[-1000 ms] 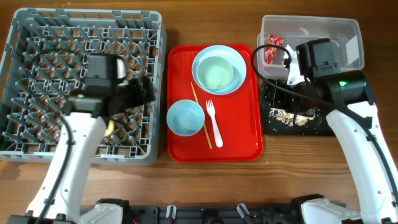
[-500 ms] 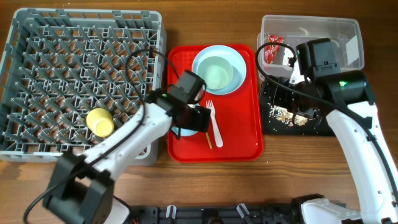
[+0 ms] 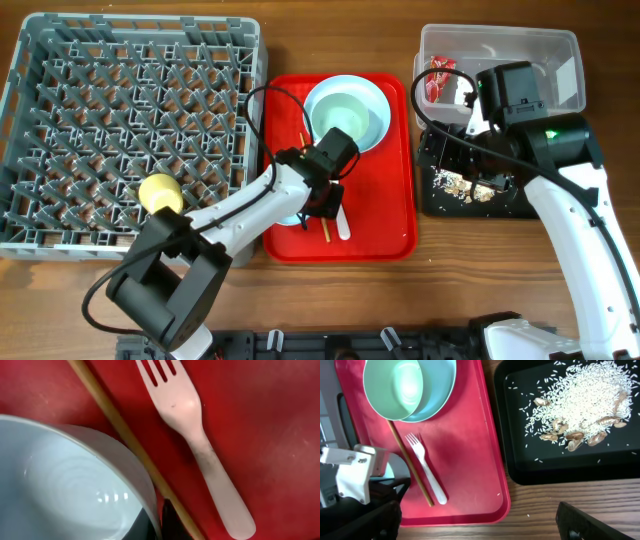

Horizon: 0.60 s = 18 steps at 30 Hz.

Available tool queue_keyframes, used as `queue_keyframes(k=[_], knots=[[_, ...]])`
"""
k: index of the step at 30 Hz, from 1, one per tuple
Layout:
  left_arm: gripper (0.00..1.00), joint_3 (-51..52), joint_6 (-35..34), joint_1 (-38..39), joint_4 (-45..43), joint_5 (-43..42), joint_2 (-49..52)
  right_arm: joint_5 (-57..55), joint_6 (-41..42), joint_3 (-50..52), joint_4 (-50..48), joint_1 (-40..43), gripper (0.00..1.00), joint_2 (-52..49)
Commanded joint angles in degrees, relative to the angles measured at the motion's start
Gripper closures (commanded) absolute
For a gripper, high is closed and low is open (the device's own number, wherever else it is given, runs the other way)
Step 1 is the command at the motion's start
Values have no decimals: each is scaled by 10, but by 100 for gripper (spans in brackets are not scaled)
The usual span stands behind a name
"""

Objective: Sort waste into correct bins and load items into the dishwasher rack
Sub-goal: 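Grasp the light-blue bowl on the tray with the left gripper, then place the light-blue bowl into the dish rack with the left gripper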

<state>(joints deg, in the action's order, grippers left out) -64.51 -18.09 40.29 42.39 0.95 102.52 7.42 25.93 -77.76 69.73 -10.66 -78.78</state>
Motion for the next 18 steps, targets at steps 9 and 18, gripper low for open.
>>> queue_keyframes(k=[9,18], knots=[[96,-86,40,-110,39,-118,-169,-16,10,-9,5,3,0,3],[96,-86,189,-438,32,-533,-163,-16,-5,-9,5,3,0,3]])
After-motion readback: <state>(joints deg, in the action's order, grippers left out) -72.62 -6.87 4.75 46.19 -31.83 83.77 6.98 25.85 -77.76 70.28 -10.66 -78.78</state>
